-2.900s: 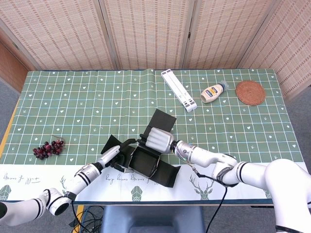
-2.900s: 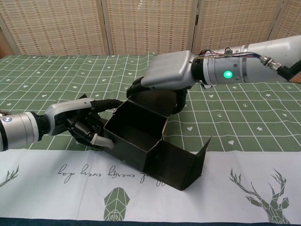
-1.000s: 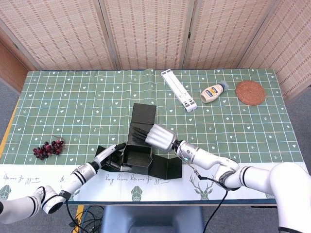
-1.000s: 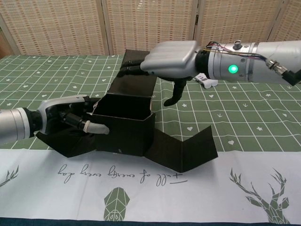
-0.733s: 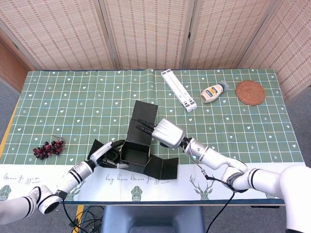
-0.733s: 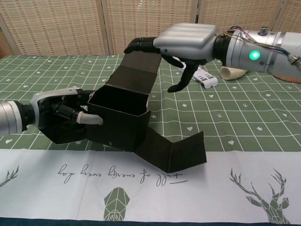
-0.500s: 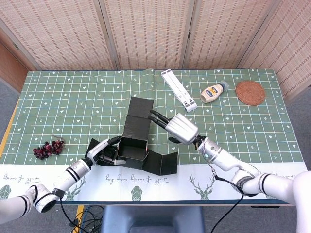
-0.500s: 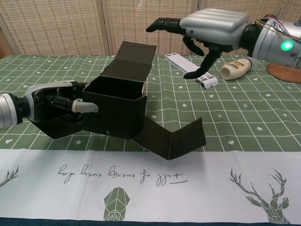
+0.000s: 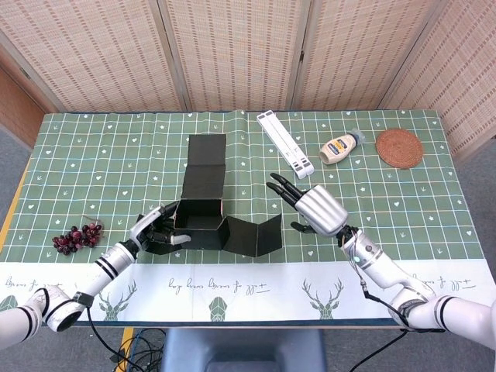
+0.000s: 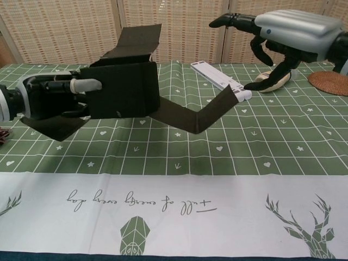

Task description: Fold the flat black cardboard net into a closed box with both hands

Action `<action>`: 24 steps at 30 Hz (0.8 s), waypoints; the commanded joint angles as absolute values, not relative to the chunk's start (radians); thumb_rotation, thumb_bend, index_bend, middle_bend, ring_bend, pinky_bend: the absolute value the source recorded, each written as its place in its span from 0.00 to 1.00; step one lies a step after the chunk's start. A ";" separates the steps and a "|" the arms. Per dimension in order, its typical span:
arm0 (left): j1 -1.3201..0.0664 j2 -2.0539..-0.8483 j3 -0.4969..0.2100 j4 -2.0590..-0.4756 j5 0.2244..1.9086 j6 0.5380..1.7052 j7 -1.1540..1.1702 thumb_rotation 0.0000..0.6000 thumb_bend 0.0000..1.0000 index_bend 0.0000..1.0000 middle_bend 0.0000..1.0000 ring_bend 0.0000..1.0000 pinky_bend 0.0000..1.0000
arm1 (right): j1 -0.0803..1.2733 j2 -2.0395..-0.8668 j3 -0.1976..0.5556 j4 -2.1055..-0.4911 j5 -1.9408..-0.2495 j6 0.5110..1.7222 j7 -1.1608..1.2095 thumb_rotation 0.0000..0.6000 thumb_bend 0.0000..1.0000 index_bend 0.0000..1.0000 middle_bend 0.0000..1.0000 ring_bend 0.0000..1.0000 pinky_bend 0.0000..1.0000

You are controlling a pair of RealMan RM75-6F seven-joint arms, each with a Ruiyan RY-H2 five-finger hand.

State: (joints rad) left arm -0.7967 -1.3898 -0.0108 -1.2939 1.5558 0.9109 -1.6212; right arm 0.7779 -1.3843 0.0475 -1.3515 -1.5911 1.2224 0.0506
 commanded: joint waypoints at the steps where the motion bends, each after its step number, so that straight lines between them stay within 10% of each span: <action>1: -0.804 -1.363 -0.024 -1.303 1.551 0.909 -1.668 1.00 0.12 0.24 0.25 0.68 0.94 | 0.745 -1.405 0.050 -1.354 -1.598 1.267 0.075 1.00 0.21 0.00 0.00 0.74 0.99; 11: -0.820 -1.319 -0.049 -1.317 1.524 0.873 -1.772 1.00 0.12 0.23 0.25 0.69 0.94 | 0.705 -1.591 0.114 -1.252 -1.583 1.370 0.045 1.00 0.00 0.00 0.00 0.70 0.99; 24: -0.817 -1.293 -0.059 -1.358 1.522 0.860 -1.799 1.00 0.12 0.23 0.25 0.69 0.94 | 0.767 -1.893 0.204 -0.972 -1.615 1.476 0.084 1.00 0.00 0.00 0.00 0.65 0.99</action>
State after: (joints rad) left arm -0.8172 -1.2928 -0.0585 -1.3582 1.5221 0.8599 -1.7992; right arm 0.7431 -1.8331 0.1811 -1.0392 -1.5963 1.4409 0.0595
